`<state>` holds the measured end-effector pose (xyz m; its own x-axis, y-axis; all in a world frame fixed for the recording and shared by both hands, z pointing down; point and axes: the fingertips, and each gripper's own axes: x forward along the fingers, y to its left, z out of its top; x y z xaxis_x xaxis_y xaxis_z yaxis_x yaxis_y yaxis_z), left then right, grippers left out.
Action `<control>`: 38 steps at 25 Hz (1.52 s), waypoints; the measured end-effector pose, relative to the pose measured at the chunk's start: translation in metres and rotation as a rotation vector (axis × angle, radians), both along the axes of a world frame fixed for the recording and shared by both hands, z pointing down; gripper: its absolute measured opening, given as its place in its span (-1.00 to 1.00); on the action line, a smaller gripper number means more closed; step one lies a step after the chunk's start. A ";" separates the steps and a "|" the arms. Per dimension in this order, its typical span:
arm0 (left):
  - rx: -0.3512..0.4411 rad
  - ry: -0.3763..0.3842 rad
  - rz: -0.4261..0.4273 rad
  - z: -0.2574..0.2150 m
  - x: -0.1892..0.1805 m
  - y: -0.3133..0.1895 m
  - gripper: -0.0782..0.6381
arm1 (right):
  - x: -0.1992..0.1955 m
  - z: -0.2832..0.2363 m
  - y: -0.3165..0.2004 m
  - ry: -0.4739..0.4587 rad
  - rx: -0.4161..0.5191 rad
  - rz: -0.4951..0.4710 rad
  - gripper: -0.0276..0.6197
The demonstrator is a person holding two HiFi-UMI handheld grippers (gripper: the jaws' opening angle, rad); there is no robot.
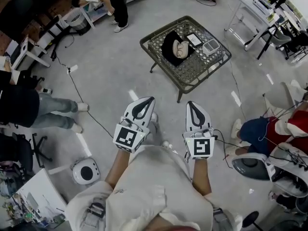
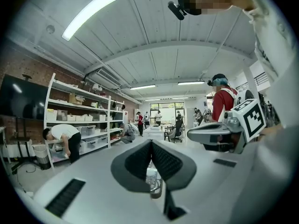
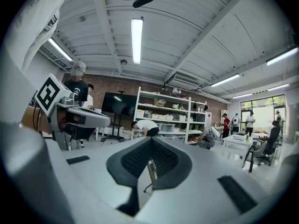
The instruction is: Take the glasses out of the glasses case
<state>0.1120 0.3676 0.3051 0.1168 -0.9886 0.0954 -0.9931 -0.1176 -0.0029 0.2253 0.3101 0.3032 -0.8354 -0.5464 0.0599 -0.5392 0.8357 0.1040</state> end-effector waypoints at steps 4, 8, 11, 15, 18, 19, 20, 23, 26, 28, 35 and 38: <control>0.000 0.007 0.038 0.006 -0.020 -0.033 -0.75 | -0.014 0.008 -0.033 0.000 -0.007 0.051 -0.90; 0.013 0.004 0.075 0.003 -0.046 -0.068 -0.75 | -0.040 0.008 -0.064 0.009 -0.006 0.083 -0.90; 0.011 0.002 0.099 0.002 -0.067 -0.088 -0.75 | -0.059 0.011 -0.083 0.045 0.019 0.104 -0.90; 0.019 0.003 0.114 0.003 -0.096 -0.113 -0.75 | -0.085 0.017 -0.105 0.065 0.013 0.124 -0.90; 0.011 0.008 0.122 0.008 -0.117 -0.126 -0.75 | -0.104 0.017 -0.117 0.078 0.017 0.135 -0.90; 0.013 0.009 0.125 0.009 -0.123 -0.129 -0.75 | -0.110 0.016 -0.121 0.081 0.020 0.140 -0.90; 0.015 0.010 0.129 0.009 -0.128 -0.132 -0.75 | -0.116 0.015 -0.124 0.085 0.022 0.147 -0.90; 0.020 0.014 0.143 0.011 -0.144 -0.143 -0.75 | -0.132 0.013 -0.133 0.093 0.030 0.156 -0.90; 0.019 0.020 0.157 0.013 -0.158 -0.156 -0.75 | -0.145 0.015 -0.142 0.097 0.026 0.166 -0.90; 0.016 0.025 0.164 0.015 -0.162 -0.166 -0.75 | -0.149 0.020 -0.148 0.108 0.015 0.172 -0.90; -0.005 0.028 0.187 0.022 -0.172 -0.200 -0.75 | -0.158 0.027 -0.178 0.116 -0.021 0.193 -0.90; -0.001 0.022 0.180 0.024 -0.175 -0.218 -0.75 | -0.160 0.033 -0.198 0.115 -0.020 0.188 -0.90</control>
